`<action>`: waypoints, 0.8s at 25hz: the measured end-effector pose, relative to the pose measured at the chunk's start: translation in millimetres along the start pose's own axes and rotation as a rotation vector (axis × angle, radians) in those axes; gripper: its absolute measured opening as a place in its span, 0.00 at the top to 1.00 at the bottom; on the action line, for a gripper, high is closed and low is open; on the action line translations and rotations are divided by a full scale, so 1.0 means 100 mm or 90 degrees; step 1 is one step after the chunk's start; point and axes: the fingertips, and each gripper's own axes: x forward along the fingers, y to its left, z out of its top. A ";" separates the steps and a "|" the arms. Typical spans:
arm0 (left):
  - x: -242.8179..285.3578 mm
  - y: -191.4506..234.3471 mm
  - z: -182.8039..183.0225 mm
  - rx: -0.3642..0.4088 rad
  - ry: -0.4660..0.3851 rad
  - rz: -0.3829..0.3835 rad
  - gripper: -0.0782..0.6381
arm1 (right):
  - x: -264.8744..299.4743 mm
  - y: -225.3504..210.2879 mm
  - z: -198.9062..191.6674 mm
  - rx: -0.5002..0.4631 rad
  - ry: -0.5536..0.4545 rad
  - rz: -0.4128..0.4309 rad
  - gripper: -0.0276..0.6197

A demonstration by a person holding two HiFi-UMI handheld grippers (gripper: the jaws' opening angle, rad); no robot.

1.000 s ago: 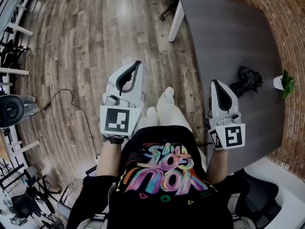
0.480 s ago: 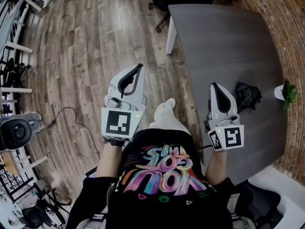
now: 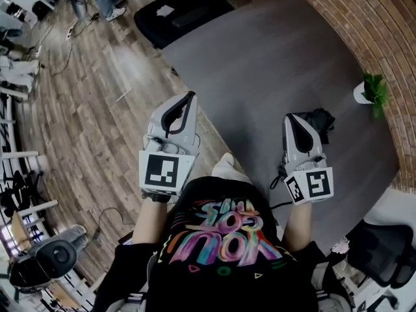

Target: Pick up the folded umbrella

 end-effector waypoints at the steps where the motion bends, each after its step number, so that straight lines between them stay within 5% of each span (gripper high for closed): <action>1: 0.14 -0.10 0.04 0.008 -0.004 -0.027 0.89 | -0.06 -0.14 -0.03 0.005 0.003 -0.028 0.96; 9: 0.93 -0.83 0.31 0.035 -0.029 -0.197 0.89 | -0.57 -0.84 -0.11 0.032 0.020 -0.189 0.96; 20: 1.50 -1.61 0.59 0.053 -0.072 -0.416 0.89 | -1.24 -1.10 -0.16 0.067 0.030 -0.410 0.96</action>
